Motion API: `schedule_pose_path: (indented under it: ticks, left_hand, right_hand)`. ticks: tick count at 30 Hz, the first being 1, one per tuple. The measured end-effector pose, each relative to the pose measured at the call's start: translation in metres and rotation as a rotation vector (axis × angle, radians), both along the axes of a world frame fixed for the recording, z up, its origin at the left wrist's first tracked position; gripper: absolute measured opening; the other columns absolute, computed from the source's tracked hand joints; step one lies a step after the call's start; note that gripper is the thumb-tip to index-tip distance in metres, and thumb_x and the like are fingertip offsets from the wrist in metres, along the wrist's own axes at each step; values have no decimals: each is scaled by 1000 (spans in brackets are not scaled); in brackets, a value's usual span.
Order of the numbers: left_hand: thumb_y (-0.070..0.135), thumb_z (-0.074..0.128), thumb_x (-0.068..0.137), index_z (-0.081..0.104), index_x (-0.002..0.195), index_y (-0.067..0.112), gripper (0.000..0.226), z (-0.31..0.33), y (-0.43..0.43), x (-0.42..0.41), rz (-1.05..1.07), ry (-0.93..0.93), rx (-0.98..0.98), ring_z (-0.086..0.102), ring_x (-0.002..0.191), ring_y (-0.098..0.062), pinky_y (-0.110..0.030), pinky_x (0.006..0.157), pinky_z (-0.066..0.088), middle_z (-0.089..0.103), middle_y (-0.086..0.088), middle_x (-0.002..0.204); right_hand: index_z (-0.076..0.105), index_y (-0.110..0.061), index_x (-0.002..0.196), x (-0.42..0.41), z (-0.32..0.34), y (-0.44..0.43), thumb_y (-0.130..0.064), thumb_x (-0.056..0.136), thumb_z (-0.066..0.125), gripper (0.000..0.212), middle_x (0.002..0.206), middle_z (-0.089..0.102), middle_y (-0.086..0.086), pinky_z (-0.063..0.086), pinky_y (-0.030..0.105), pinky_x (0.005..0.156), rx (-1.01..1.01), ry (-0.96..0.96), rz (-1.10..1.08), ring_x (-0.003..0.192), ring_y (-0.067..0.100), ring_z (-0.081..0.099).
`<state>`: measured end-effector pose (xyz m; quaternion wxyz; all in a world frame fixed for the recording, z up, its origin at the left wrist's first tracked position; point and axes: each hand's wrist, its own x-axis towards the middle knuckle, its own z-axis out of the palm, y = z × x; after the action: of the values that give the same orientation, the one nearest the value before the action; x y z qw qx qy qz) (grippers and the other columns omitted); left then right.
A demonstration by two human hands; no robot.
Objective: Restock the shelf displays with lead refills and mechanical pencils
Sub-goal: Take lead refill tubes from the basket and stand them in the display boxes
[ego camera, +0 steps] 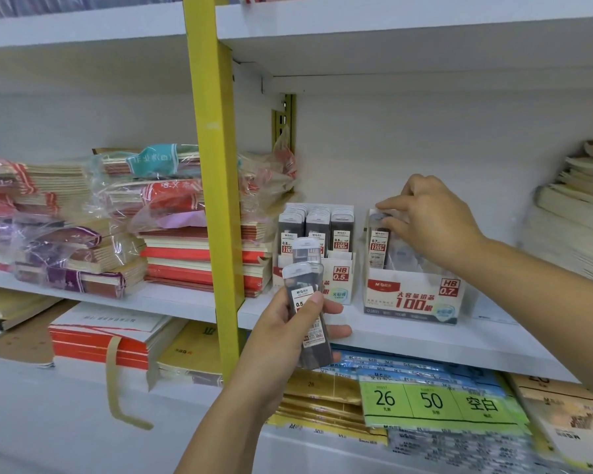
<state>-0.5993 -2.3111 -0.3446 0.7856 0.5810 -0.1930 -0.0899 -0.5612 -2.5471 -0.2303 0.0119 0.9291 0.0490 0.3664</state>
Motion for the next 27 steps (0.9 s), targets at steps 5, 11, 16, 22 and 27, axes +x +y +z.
schedule_pose_path:
  ticks: [5,11,16,22,27]
  left_hand:
    - [48,64,82,63,117,29,40,1,-3,-5,-21,-6,19,76,95,-22,-39,67,63,77,1,106]
    - [48,65,85,69,108,38,26,8,-5,-18,-108,-16,45,75,100,-21,-34,67,62,76,0,111]
    - [49,65,85,72,104,41,23,9,-6,-25,-167,-8,55,73,104,-19,-33,69,62,76,0,114]
    - [49,62,86,72,112,36,31,9,4,-19,-104,47,-7,73,107,-22,-33,67,61,75,1,118]
    - [50,62,86,73,108,40,26,9,6,-18,-90,44,10,74,104,-22,-31,66,60,75,2,118]
  right_hand:
    - [67,-22,121,-20,0,7,-30,94,59,29,99,53,-3,35,26,76,85,-56,54,99,14,47]
    - [59,-50,114,-67,-14,50,-45,88,59,26,90,66,-29,47,6,67,599,296,431,84,-11,60]
    - [68,-33,107,-73,-28,62,-22,91,66,20,84,75,-11,47,9,62,961,415,581,73,0,68]
    - [63,-21,108,-76,-31,45,-15,95,59,14,67,71,0,46,22,52,1134,282,543,55,9,59]
    - [59,-18,114,-79,-29,44,-10,95,58,21,77,73,10,52,23,51,1199,361,638,62,20,67]
